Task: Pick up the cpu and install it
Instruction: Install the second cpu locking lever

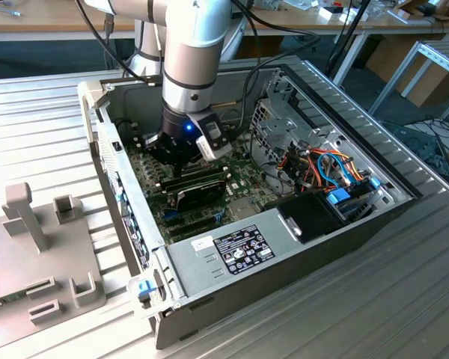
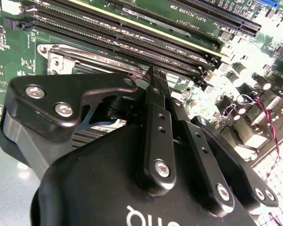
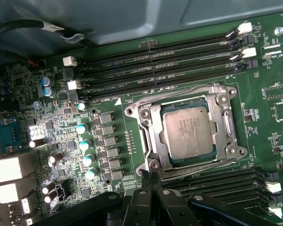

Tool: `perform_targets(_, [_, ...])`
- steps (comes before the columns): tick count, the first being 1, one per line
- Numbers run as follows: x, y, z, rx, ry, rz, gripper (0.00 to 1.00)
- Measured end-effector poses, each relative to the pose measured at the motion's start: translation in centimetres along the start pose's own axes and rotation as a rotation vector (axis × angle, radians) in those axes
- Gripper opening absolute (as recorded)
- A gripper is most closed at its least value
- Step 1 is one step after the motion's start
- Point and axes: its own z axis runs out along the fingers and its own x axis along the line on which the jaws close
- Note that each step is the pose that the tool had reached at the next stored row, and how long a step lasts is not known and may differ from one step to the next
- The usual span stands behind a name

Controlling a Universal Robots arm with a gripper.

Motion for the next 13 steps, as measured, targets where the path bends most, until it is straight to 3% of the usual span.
perform_targets(13, [0.31, -0.06, 0.56, -0.0050, -0.0022, 0.000, 0.11])
